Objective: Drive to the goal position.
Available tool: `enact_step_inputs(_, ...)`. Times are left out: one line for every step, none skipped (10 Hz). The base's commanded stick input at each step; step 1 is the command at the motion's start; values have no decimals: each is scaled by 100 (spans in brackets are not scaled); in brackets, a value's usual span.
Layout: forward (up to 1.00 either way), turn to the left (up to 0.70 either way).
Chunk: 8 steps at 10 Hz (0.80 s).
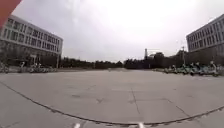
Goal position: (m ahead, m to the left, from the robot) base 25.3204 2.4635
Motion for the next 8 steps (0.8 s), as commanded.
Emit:
enact_step_inputs(50,0)
enact_step_inputs(50,0)
enact_step_inputs(50,0)
enact_step_inputs(50,0)
enact_step_inputs(50,0)
enact_step_inputs(50,0)
enact_step_inputs(50,0)
enact_step_inputs(50,0)
